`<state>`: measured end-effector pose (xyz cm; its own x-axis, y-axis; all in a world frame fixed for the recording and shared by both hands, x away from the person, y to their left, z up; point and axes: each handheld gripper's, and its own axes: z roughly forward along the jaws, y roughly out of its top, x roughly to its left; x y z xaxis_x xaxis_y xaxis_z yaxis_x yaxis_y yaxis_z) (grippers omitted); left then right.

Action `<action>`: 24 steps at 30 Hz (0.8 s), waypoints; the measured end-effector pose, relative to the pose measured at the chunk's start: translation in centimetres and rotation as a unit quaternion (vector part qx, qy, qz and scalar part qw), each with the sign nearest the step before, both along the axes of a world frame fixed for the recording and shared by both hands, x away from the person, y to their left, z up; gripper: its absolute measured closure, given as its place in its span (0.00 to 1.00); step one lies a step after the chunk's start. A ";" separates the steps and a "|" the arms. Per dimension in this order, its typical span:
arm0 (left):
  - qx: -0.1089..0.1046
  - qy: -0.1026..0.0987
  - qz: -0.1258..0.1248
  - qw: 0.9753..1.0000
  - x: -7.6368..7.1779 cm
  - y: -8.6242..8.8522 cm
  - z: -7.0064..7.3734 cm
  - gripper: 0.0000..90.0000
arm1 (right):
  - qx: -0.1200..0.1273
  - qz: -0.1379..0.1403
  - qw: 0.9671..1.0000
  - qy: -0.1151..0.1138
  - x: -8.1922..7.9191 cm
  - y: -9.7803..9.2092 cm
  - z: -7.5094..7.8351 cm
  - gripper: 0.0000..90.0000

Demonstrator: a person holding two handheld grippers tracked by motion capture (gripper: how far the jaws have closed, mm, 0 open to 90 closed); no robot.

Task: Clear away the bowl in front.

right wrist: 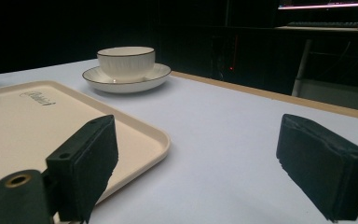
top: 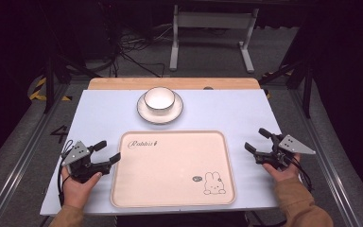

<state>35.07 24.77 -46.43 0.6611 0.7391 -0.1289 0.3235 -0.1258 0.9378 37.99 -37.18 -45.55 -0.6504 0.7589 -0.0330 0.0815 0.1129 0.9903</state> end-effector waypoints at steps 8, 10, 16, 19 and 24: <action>-0.001 0.002 -0.001 1.000 0.0 0.0 0.1 0.24 | 0.000 -0.001 1.000 0.000 0.0 0.0 0.0 0.15; -0.002 0.003 -0.001 1.000 0.0 0.0 0.1 0.24 | 0.000 -0.001 1.000 0.000 0.0 0.0 0.0 0.15; 0.002 -0.002 -0.004 1.000 -0.1 -0.1 0.8 0.24 | 0.000 -0.001 1.000 0.000 0.0 0.0 0.0 0.15; 0.008 -0.008 -0.003 1.000 -0.1 -0.4 1.3 0.24 | 0.001 -0.001 1.000 0.001 0.0 0.0 0.0 0.15; 0.016 -0.012 -0.012 1.000 -0.3 -0.8 2.0 0.24 | 0.000 -0.002 1.000 0.000 0.0 0.0 0.0 0.15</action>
<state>34.79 23.94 -44.41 0.6814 0.7265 -0.0886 0.2971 -0.1639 0.9407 38.03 -37.19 -45.55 -0.6480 0.7610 -0.0323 0.0822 0.1121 0.9903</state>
